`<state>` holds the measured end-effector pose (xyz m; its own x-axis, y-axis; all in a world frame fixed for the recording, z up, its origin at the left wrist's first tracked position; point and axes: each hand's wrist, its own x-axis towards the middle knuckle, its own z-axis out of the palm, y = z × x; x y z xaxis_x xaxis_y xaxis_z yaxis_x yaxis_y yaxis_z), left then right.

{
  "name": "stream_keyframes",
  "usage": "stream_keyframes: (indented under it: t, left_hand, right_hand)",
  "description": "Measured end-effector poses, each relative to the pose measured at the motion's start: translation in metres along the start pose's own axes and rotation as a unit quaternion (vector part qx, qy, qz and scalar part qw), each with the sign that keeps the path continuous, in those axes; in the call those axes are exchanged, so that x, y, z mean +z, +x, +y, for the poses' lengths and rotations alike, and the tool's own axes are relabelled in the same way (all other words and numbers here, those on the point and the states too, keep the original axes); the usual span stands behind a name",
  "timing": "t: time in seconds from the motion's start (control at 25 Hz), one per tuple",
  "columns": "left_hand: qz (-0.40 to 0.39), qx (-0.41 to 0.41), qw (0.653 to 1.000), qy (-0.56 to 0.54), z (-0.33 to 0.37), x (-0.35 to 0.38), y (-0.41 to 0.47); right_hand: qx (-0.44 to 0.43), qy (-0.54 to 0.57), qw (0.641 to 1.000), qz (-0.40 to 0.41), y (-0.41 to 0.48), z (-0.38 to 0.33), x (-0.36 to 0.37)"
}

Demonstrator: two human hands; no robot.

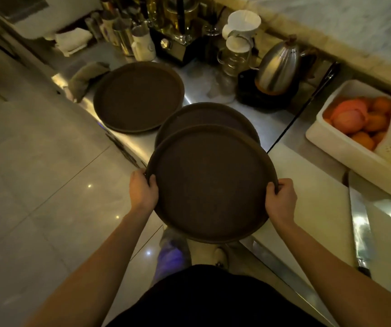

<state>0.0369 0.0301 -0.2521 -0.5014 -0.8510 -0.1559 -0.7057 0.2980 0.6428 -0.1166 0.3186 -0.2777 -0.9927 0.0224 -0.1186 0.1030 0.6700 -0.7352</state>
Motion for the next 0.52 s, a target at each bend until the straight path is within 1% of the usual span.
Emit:
stream_keyframes:
  t: [0.08, 0.24, 0.36, 0.52]
  left_hand:
    - [-0.028, 0.024, 0.999, 0.0, 0.003, 0.004, 0.037]
    - [-0.083, 0.069, 0.994, 0.01, 0.013, 0.007, 0.111]
    - [-0.116, 0.11, 0.987, 0.01, 0.023, 0.008, 0.143]
    - [-0.154, 0.118, 0.981, 0.019, 0.026, 0.01, 0.161]
  right_hand:
    - [0.017, -0.023, 0.999, 0.017, 0.003, -0.013, 0.012]
    - [0.059, -0.069, 0.996, 0.021, 0.005, -0.038, 0.034]
    - [0.082, -0.109, 0.99, 0.029, 0.002, -0.05, 0.045]
    - [0.106, -0.161, 0.981, 0.018, -0.001, -0.058, 0.052]
